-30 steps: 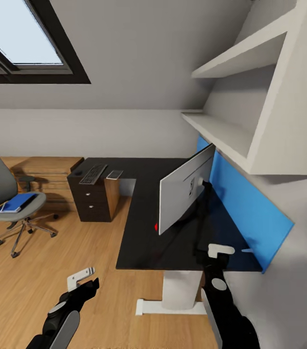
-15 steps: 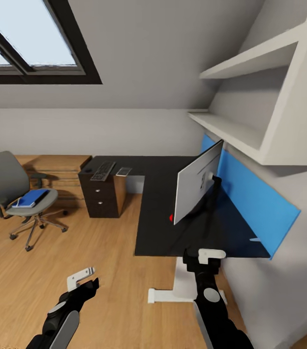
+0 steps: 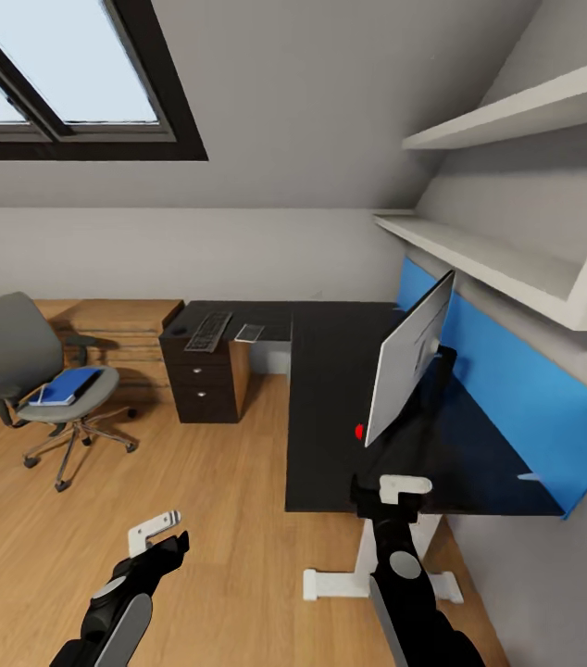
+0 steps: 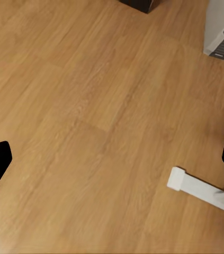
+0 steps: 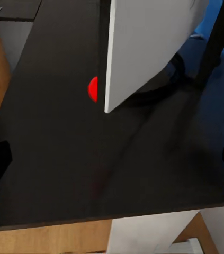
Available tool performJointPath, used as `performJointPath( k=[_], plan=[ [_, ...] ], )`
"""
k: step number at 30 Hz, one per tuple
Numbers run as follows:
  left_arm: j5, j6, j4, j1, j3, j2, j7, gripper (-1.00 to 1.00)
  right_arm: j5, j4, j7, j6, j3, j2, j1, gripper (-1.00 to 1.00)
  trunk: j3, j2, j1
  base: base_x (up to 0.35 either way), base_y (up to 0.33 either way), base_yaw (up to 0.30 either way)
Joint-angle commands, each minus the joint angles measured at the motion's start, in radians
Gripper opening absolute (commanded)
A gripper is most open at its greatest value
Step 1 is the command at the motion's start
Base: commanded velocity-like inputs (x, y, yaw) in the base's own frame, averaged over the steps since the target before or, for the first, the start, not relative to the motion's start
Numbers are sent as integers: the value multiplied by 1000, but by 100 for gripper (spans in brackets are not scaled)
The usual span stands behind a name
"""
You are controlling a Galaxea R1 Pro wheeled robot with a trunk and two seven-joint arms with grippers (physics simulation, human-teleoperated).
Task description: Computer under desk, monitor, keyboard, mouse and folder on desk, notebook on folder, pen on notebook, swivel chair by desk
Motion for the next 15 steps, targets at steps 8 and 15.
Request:
performJointPath(
  k=[8,15],
  plan=[
    [8,2,-1,-1,-4,0,9,100,16,72,-3,-290,-1,0,-1,100,-2,-2,1,313,60,0],
    [8,3,-1,-1,-4,0,9,100,16,186,-3,-617,-6,0,-1,100,-2,-2,1,79,3,0]
  ],
)
